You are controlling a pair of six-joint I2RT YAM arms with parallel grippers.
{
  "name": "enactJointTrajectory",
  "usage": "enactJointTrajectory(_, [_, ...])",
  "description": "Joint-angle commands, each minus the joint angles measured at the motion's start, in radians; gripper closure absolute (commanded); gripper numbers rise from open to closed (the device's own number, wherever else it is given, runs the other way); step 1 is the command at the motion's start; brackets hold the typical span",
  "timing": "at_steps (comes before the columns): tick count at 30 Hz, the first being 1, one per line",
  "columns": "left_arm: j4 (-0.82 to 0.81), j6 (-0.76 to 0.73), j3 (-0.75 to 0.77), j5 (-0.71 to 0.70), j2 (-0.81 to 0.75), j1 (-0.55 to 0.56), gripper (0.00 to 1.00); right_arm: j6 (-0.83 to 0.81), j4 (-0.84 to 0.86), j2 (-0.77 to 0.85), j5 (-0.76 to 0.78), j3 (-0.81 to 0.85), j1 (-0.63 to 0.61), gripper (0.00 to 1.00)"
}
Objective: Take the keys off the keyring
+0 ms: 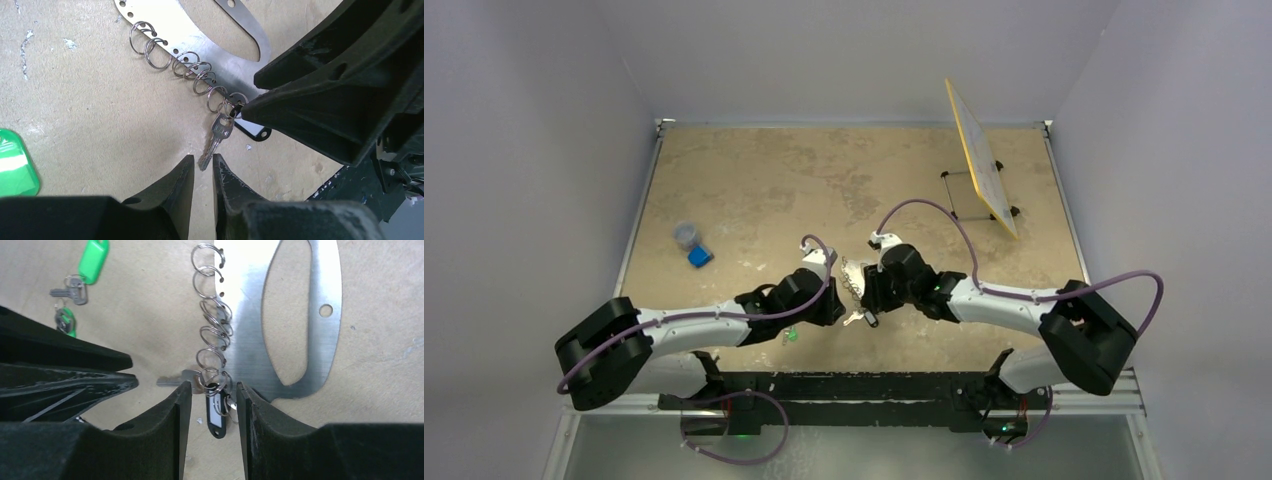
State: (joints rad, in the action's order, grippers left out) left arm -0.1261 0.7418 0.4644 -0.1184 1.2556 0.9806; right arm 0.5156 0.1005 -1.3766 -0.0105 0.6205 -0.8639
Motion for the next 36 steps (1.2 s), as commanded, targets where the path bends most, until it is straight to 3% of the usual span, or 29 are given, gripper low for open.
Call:
enactJointTrajectory(1, [-0.055,0.015,-0.003,0.006,0.004,0.003,0.81,0.037,-0.028,-0.002,0.027,0.019,-0.007,0.59])
enactJointTrajectory(18, [-0.084,0.01,0.01,0.036,0.066,0.004,0.81,0.096,-0.122,0.065,0.161,-0.026,-0.009,0.59])
enactJointTrajectory(25, [-0.079,0.008,0.008,0.023,0.051,0.005,0.81,0.081,-0.146,0.105,0.123,-0.017,-0.024,0.55])
enactJointTrajectory(32, [-0.095,0.004,0.024,0.044,0.071,0.004,0.81,0.086,-0.117,0.045,0.108,-0.01,-0.027,0.54])
enactJointTrajectory(36, [-0.095,0.001,0.029,0.045,0.073,0.005,0.81,0.12,-0.136,0.013,0.174,-0.008,-0.027,0.55])
